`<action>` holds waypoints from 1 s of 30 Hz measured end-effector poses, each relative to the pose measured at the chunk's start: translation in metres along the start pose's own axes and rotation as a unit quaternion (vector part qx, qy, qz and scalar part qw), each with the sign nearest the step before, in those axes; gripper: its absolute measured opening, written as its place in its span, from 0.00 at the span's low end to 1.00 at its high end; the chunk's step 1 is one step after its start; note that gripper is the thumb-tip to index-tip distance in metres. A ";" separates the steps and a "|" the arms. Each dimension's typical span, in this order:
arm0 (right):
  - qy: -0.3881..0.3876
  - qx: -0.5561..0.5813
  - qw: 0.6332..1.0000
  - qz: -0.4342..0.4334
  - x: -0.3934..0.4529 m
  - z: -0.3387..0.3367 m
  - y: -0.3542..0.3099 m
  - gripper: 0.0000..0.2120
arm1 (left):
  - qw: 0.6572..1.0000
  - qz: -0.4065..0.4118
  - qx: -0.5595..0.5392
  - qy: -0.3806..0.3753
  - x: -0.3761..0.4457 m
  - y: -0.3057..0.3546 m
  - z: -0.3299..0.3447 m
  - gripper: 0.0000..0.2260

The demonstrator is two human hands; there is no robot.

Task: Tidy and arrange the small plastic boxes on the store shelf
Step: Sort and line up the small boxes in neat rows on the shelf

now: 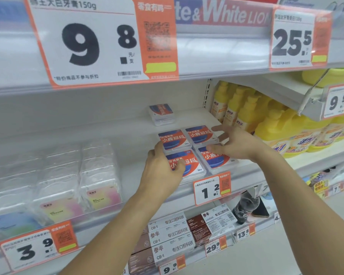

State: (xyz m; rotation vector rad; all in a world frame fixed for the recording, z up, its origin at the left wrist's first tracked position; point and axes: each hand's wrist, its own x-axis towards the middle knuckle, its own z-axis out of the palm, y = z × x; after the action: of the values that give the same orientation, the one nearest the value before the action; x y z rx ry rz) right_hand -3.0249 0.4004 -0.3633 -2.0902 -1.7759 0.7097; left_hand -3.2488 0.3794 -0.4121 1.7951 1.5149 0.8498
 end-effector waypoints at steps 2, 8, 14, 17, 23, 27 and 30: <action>0.000 -0.023 1.000 -0.007 0.000 0.000 -0.001 0.31 | 1.000 0.004 0.014 -0.006 0.001 0.002 0.001 0.25; 0.009 -0.023 0.999 -0.023 0.003 0.003 0.003 0.28 | 0.999 0.007 0.034 -0.006 0.000 0.003 0.000 0.25; -0.070 0.095 0.993 -0.027 0.008 0.008 0.005 0.25 | 0.999 0.007 0.031 -0.004 0.000 0.004 0.001 0.25; -0.082 0.138 0.987 -0.028 0.012 0.011 0.007 0.24 | 1.000 0.007 0.023 -0.008 -0.001 0.005 0.001 0.24; -0.073 0.144 0.986 -0.035 0.015 0.014 0.011 0.24 | 1.000 0.007 0.022 -0.011 -0.001 0.004 0.001 0.23; -0.076 0.110 0.991 -0.024 0.010 0.005 0.002 0.26 | 1.000 0.000 0.010 -0.022 -0.001 0.005 0.000 0.23; 0.060 0.065 0.995 -0.041 0.025 0.000 -0.019 0.27 | 1.000 0.000 0.002 -0.027 -0.004 0.006 -0.003 0.23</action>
State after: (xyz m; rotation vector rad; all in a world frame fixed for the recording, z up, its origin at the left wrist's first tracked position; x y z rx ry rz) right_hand -3.0380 0.4283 -0.3568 -1.9221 -1.6935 0.6452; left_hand -3.2480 0.3748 -0.4063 1.8062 1.4826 0.7924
